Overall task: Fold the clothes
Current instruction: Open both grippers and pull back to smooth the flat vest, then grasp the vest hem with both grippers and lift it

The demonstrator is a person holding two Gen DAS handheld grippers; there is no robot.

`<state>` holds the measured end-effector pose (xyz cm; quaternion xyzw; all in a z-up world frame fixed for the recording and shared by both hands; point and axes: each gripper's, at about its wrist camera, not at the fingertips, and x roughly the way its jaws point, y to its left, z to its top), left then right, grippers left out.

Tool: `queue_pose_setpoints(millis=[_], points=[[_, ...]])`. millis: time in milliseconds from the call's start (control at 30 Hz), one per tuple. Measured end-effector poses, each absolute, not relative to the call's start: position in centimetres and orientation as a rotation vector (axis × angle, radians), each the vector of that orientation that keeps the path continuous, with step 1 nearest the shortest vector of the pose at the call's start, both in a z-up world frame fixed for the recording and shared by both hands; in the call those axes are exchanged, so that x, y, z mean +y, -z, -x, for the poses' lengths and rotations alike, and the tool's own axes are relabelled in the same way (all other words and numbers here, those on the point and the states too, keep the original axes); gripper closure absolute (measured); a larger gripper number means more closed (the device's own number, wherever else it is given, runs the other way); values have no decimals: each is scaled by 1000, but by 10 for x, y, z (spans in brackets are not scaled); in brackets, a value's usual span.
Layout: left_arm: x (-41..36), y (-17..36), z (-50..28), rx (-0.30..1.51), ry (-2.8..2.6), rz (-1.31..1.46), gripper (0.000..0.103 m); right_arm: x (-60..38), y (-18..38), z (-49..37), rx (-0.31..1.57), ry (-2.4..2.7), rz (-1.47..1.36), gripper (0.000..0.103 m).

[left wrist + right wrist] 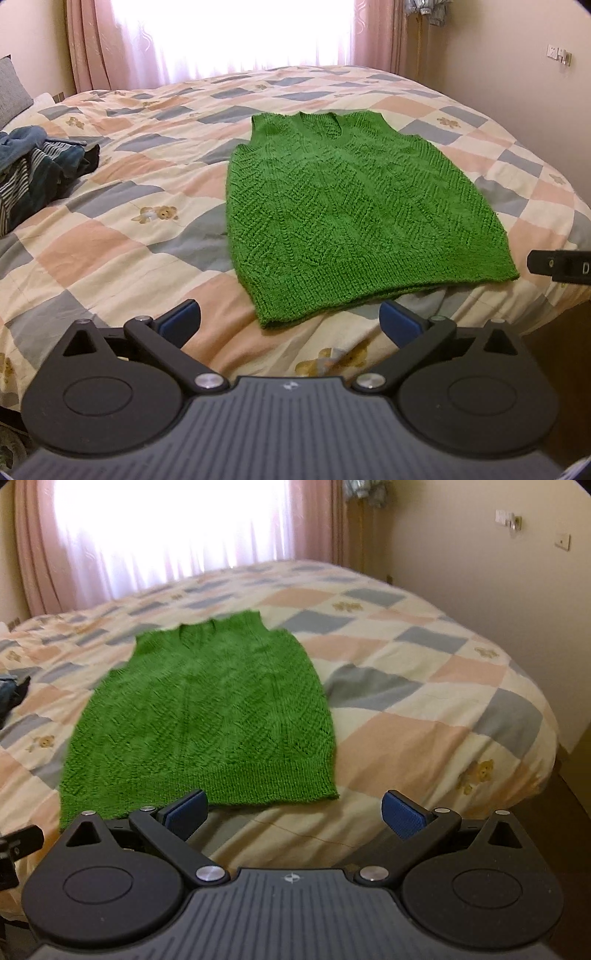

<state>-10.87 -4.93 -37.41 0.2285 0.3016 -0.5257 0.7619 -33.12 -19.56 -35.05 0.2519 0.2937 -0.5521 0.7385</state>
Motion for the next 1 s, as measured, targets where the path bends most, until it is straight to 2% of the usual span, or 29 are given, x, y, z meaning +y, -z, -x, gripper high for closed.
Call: queue_pose_setpoints(millis=[667, 767, 933, 1000], points=[[-115, 403, 77, 694, 1138, -541, 1, -267, 386, 310, 785, 1180, -570, 0], [-128, 402, 59, 683, 1131, -540, 1, -275, 383, 318, 691, 1150, -518, 0], [-155, 403, 20, 700, 1119, -521, 1, -299, 372, 362, 301, 992, -513, 0], [-169, 401, -1, 738, 1158, -478, 1, -324, 378, 369, 312, 946, -562, 0]])
